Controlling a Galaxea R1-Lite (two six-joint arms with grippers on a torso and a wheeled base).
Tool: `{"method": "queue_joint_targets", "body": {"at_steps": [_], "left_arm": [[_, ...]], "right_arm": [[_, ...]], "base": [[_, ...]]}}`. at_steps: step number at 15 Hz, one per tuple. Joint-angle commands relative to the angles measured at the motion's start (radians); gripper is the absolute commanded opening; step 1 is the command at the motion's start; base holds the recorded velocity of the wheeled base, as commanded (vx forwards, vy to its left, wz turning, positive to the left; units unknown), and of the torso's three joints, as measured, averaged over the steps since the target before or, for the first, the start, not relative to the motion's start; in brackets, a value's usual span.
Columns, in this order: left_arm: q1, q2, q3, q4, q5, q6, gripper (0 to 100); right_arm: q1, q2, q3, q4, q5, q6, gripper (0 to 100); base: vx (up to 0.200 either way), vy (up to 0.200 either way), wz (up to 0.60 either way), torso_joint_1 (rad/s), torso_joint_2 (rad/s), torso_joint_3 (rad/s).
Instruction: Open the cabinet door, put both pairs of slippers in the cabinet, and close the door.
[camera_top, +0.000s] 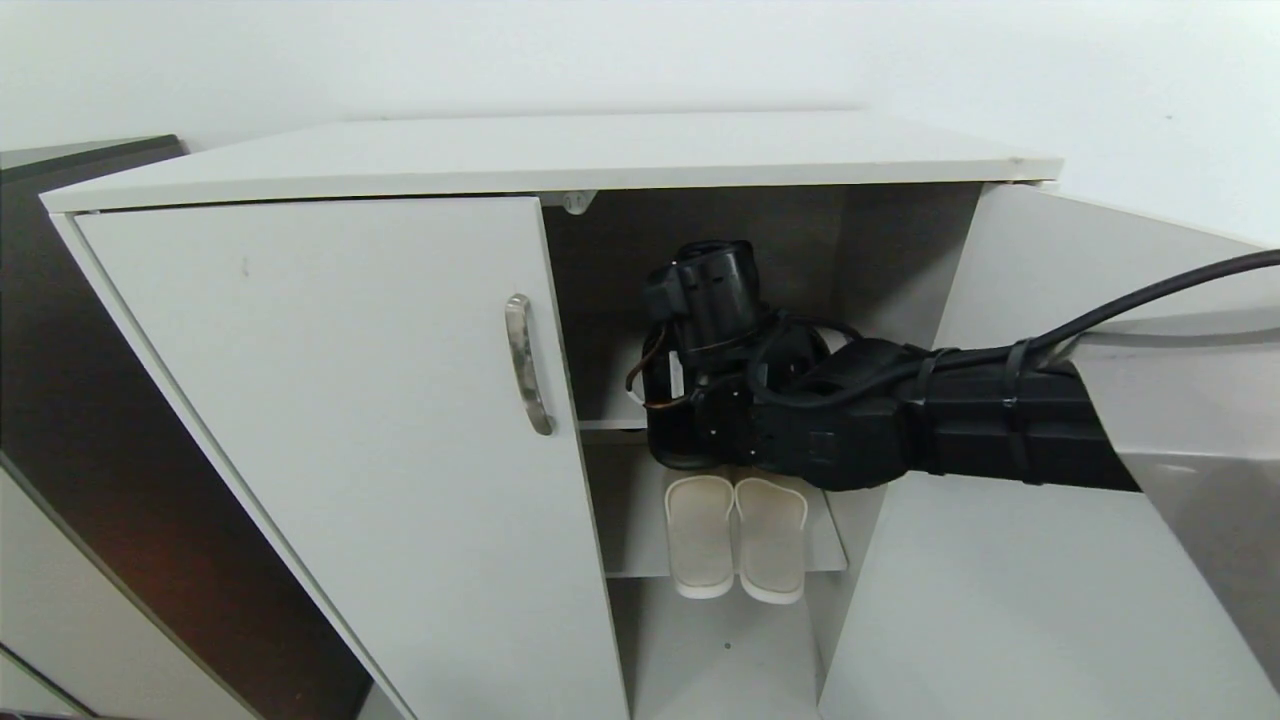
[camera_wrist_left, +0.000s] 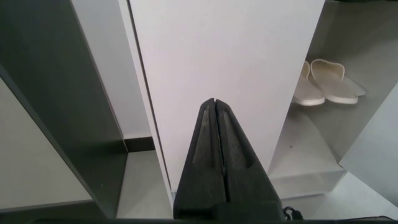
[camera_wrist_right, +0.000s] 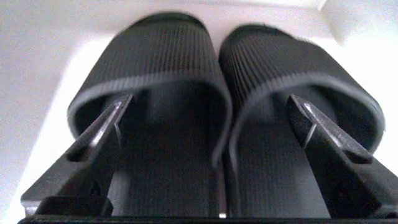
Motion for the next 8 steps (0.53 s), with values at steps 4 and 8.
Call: {"method": "queue_joint_targets", "body": {"at_steps": [4, 8], "left_arm": [[0.000, 0.001, 0.000, 0.000, 0.000, -0.001, 0], [0.000, 0.001, 0.000, 0.000, 0.000, -0.001, 0]], "right_arm": [[0.138, -0.312, 0.381, -0.112, -0.002, 0.025, 100], [0.204, -0.439, 0.571, -0.207, 0.001, 0.022, 100]], "base": [[0.000, 0.000, 0.00, 0.000, 0.00, 0.000], [0.000, 0.000, 0.00, 0.000, 0.00, 0.000]]}}
